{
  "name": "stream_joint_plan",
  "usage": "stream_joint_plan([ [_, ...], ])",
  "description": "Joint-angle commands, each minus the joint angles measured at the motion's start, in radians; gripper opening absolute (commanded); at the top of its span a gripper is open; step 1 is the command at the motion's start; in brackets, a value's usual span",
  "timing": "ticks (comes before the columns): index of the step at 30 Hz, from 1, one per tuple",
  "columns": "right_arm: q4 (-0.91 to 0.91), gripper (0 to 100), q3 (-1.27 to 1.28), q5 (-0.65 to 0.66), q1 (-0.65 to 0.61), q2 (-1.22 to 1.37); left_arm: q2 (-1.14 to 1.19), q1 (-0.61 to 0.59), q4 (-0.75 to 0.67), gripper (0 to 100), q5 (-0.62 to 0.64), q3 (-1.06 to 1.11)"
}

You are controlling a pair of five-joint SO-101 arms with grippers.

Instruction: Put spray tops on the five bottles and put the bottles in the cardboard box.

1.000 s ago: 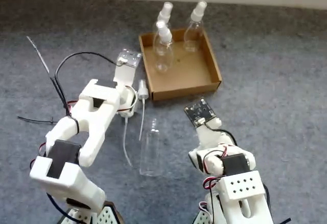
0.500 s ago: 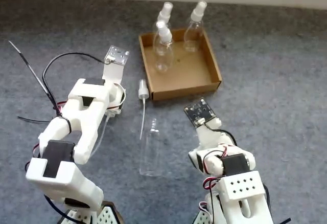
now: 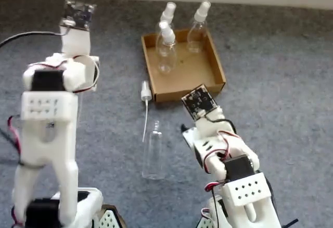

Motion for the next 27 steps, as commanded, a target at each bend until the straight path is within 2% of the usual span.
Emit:
stream_joint_plan([
  [1,-0.160,0.5,-0.071,-0.158,-0.111,-0.008,-0.266,0.084,0.037,0,-0.003,-0.110],
  [3,-0.213,0.5,-0.071,-0.229,-0.188,-0.008,-0.349,0.139,0.028,0,-0.002,-0.111],
  [6,-0.302,0.5,-0.064,-0.239,-0.263,-0.008,-0.444,0.222,-0.037,0,-0.002,-0.111],
  [13,-0.578,0.5,0.128,-0.239,-0.341,-0.010,-0.489,0.337,-0.259,0,0.006,-0.114],
  [15,-0.624,0.5,0.173,-0.239,-0.354,-0.019,-0.487,0.348,-0.318,0,0.057,-0.101],
  [21,-0.633,0.5,0.246,-0.244,-0.354,-0.239,-0.487,0.407,-0.433,0,0.178,-0.076],
  [27,-0.530,0.5,0.363,-0.241,-0.352,-0.472,-0.487,0.598,-0.531,1,0.180,-0.007],
])
